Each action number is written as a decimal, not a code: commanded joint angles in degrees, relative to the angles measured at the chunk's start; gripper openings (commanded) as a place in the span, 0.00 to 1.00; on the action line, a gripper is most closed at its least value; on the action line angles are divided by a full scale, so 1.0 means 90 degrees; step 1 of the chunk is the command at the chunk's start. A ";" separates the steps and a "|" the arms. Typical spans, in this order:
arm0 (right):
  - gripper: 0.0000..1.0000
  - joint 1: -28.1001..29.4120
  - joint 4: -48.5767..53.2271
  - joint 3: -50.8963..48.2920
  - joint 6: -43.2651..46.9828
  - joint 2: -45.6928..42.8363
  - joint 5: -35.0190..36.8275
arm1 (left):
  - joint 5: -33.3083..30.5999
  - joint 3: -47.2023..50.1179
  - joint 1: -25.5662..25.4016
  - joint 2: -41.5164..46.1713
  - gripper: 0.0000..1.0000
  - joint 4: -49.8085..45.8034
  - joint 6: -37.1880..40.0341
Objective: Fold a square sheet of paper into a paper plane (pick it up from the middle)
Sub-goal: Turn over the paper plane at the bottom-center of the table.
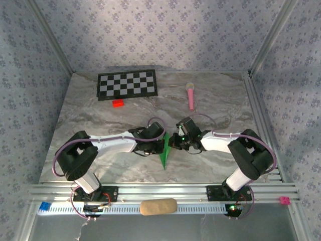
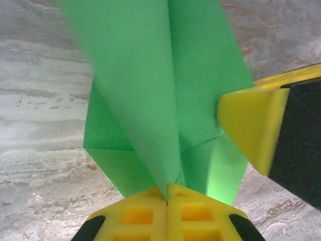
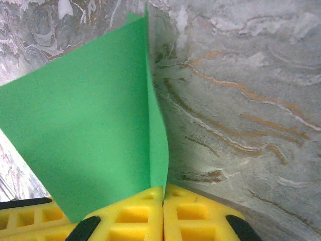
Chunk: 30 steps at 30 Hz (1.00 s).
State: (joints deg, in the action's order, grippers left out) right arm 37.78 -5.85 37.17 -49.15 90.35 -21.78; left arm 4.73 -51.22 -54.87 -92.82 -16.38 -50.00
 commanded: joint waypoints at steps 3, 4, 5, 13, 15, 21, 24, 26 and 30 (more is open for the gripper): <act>0.07 -0.0040 -0.0213 -0.0107 -0.0151 0.0098 -0.0052 | 0.0193 -0.0106 0.0023 -0.0034 0.13 0.0112 0.0005; 0.07 -0.0039 -0.0210 -0.0116 -0.0155 0.0098 -0.0042 | 0.0198 -0.0102 0.0023 -0.0030 0.13 0.0120 -0.0006; 0.07 -0.0047 -0.0222 -0.0126 -0.0164 0.0096 -0.0041 | 0.0216 -0.0083 0.0023 -0.0029 0.14 0.0146 -0.0020; 0.07 -0.0086 -0.0201 -0.0146 -0.0179 0.0093 -0.0058 | 0.0342 0.0069 0.0057 -0.0029 0.21 0.0415 -0.0245; 0.07 -0.0088 -0.0193 -0.0148 -0.0174 0.0089 -0.0064 | 0.0330 0.0064 0.0061 -0.0063 0.21 0.0376 -0.0245; 0.08 -0.0098 -0.0185 -0.0136 -0.0184 0.0089 -0.0070 | 0.0317 0.0011 0.0054 -0.0141 0.21 0.0264 -0.0217; 0.08 -0.0108 -0.0164 -0.0143 -0.0184 0.0108 -0.0051 | 0.0255 -0.0019 0.0056 -0.0138 0.21 0.0184 -0.0170; 0.08 -0.0109 -0.0156 -0.0137 -0.0177 0.0118 -0.0060 | 0.0250 -0.0027 0.0062 -0.0146 0.21 0.0163 -0.0158; 0.08 -0.0116 -0.0148 -0.0136 -0.0182 0.0120 -0.0056 | 0.0246 -0.0026 0.0052 -0.0171 0.22 0.0132 -0.0158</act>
State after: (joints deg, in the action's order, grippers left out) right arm 37.08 -7.57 36.51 -50.17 90.43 -21.91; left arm 6.83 -51.18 -54.76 -93.65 -13.56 -51.68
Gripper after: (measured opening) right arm 0.078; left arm 0.217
